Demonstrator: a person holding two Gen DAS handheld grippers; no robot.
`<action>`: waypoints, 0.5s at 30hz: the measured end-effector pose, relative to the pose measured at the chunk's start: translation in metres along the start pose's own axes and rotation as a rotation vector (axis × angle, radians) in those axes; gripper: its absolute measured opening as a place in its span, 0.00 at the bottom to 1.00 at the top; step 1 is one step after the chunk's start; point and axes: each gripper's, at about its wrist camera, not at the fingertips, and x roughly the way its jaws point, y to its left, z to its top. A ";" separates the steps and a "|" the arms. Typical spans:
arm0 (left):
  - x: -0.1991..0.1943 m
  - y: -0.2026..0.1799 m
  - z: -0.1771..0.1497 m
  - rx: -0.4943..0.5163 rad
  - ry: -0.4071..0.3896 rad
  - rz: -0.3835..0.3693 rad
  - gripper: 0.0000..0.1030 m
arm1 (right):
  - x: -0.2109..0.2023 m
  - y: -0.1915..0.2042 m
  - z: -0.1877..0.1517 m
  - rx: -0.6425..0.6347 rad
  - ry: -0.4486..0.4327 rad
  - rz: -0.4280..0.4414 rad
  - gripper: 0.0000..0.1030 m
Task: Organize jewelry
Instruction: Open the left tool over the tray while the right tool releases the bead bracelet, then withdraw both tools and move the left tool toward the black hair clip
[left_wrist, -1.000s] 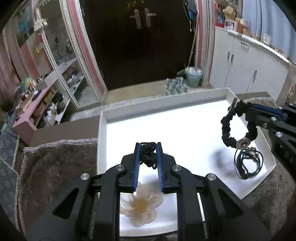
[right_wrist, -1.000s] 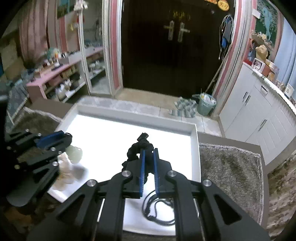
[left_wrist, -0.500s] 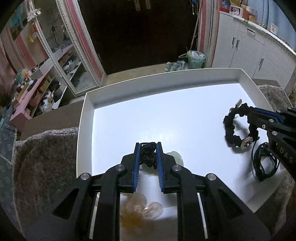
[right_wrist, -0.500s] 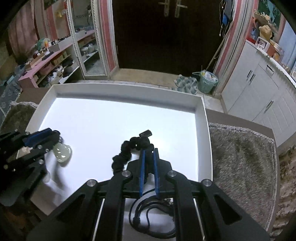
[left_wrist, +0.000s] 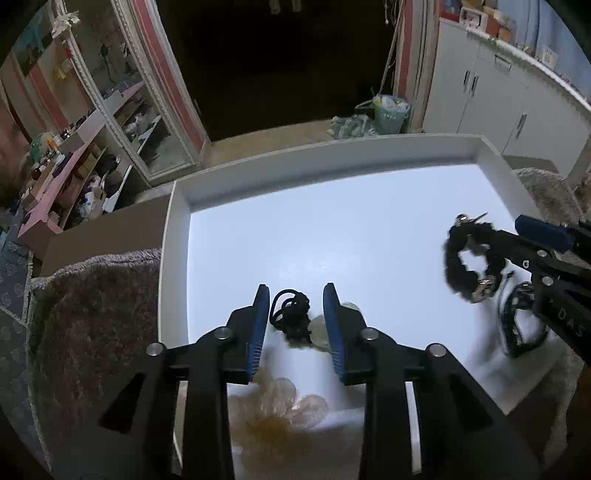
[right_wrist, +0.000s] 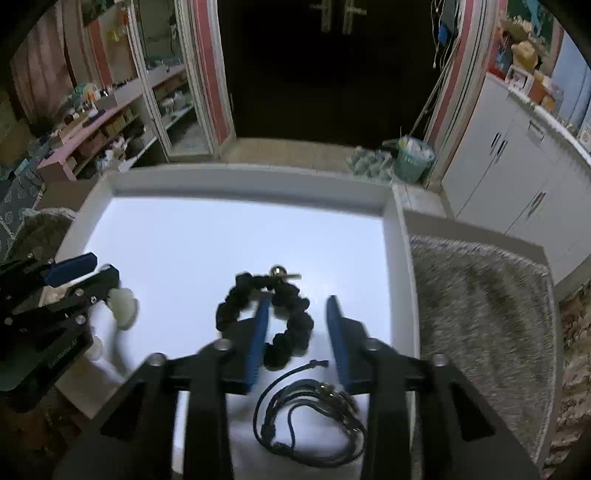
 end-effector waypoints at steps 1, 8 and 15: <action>-0.003 0.000 0.000 0.002 -0.005 -0.020 0.38 | -0.006 -0.001 0.001 0.002 -0.007 0.006 0.37; -0.055 0.011 -0.026 0.032 -0.130 -0.030 0.40 | -0.073 -0.015 -0.015 -0.009 -0.137 0.002 0.37; -0.136 0.042 -0.128 -0.028 -0.297 -0.037 0.45 | -0.144 -0.030 -0.134 0.002 -0.258 0.009 0.40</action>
